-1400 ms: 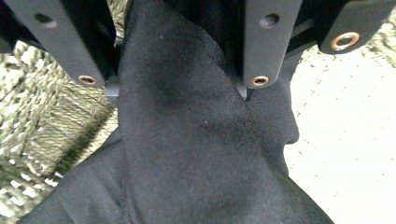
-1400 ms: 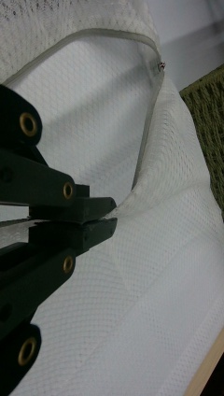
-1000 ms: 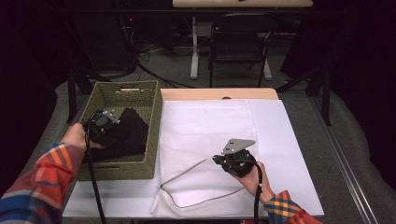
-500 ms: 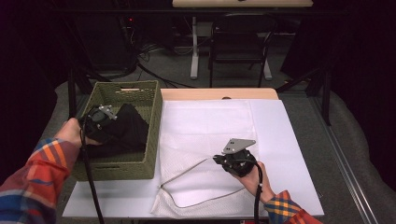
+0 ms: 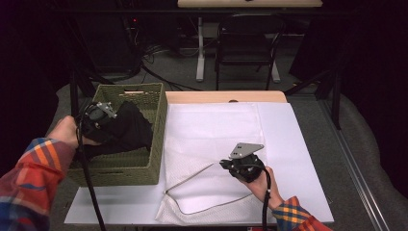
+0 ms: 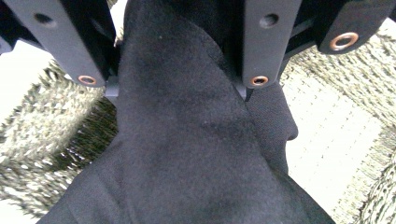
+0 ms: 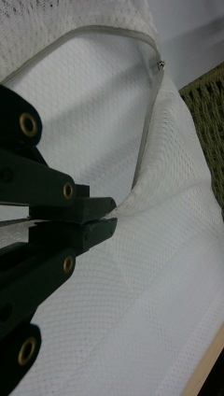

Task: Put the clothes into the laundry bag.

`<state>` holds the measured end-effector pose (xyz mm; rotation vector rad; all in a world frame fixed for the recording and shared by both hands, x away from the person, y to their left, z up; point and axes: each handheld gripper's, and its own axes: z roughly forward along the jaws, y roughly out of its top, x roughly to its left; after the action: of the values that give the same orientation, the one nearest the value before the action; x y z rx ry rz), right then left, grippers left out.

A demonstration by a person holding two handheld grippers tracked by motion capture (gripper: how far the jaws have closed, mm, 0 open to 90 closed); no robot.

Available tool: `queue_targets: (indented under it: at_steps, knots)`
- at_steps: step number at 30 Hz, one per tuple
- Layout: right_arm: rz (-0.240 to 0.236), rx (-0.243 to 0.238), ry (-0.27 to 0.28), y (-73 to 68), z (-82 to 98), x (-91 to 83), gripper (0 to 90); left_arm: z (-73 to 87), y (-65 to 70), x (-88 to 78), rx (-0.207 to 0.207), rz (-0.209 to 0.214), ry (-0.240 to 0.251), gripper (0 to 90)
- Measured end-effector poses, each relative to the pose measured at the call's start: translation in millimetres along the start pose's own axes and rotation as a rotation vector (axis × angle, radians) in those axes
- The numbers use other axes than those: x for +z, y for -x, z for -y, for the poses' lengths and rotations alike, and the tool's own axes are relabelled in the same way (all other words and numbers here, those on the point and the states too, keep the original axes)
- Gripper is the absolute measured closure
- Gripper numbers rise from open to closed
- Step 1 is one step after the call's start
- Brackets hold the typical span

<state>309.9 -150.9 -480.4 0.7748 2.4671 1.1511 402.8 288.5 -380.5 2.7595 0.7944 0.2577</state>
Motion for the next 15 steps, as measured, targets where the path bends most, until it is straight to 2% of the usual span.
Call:
queue_targets:
  at_steps: [14, 15]
  knots:
    - [0.000, 0.001, -0.002, 0.1, 0.1, 0.4, 88.8, -0.4, -0.1, -28.9, -0.001, -0.025, 0.006, 60.0]
    - [0.001, 0.001, -0.001, 0.0, 0.0, 0.2, 88.8, -0.7, -0.5, -31.2, 0.010, -0.028, 0.000, 60.0]
